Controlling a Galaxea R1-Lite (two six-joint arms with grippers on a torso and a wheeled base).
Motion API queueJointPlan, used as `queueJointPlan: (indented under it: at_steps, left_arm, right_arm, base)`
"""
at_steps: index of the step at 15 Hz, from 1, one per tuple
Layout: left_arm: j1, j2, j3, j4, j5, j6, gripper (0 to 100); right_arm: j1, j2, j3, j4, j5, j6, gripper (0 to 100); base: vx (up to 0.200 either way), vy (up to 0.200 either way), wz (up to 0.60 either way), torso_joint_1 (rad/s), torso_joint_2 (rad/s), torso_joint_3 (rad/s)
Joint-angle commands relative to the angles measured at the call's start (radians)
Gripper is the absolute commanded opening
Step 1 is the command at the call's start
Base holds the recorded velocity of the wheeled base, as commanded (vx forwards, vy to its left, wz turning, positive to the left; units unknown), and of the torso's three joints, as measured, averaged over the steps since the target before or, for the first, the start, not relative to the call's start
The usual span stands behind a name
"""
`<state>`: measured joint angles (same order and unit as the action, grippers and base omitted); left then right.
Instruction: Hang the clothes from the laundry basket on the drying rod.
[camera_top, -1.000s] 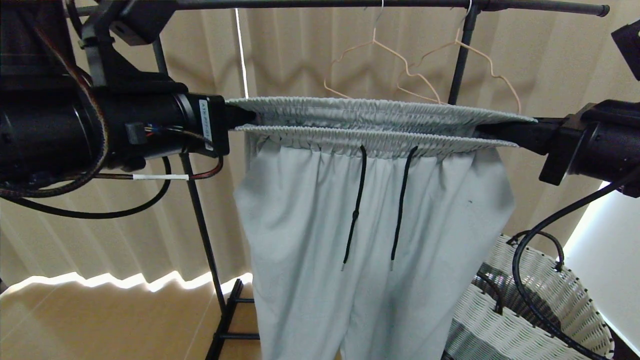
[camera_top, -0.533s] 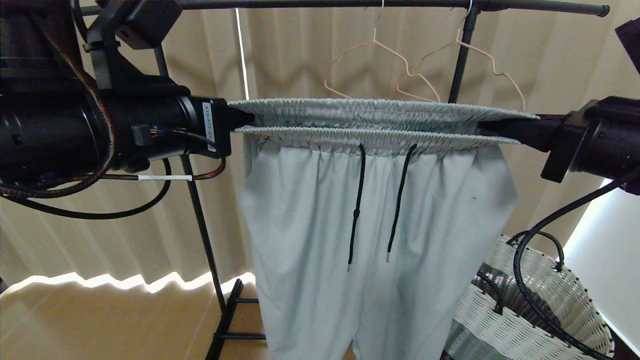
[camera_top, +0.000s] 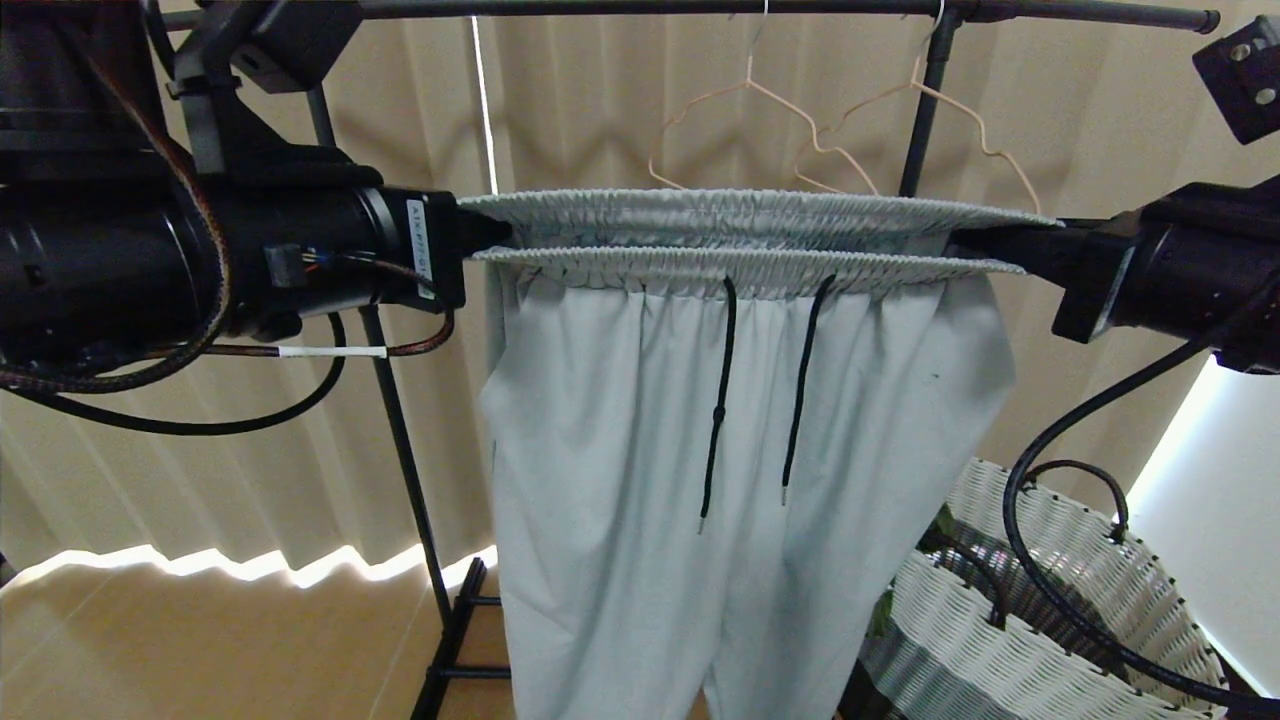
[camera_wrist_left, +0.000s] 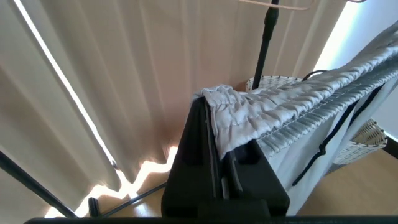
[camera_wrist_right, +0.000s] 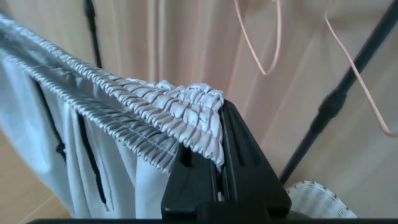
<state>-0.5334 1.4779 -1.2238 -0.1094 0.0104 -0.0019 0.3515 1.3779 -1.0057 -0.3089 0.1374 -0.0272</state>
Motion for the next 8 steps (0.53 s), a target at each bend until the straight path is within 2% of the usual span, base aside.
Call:
queueJointPlan:
  at_steps: [1, 4, 7, 8]
  left_arm:
    - [0.000, -0.004, 0.000, -0.007, 0.000, -0.001, 0]
    - [-0.002, -0.004, -0.002, -0.056, -0.001, 0.000, 0]
    - [-0.007, -0.014, 0.007, -0.062, -0.001, 0.002, 0]
    - [-0.014, -0.016, 0.014, -0.062, -0.001, 0.002, 0]
  right_arm:
    - [0.001, 0.003, 0.003, -0.001, -0.002, 0.001, 0]
    - [0.003, -0.005, 0.006, -0.001, -0.001, 0.001, 0]
    - [0.024, -0.005, 0.006, -0.001, -0.001, 0.001, 0]
    - [0.035, -0.005, 0.007, 0.004, -0.001, 0.001, 100]
  base:
    - [0.000, 0.000, 0.00, 0.000, 0.00, 0.000]
    - [0.000, 0.000, 0.00, 0.000, 0.00, 0.000]
    - [0.000, 0.000, 0.00, 0.000, 0.00, 0.000]
    - [0.000, 0.000, 0.00, 0.000, 0.00, 0.000]
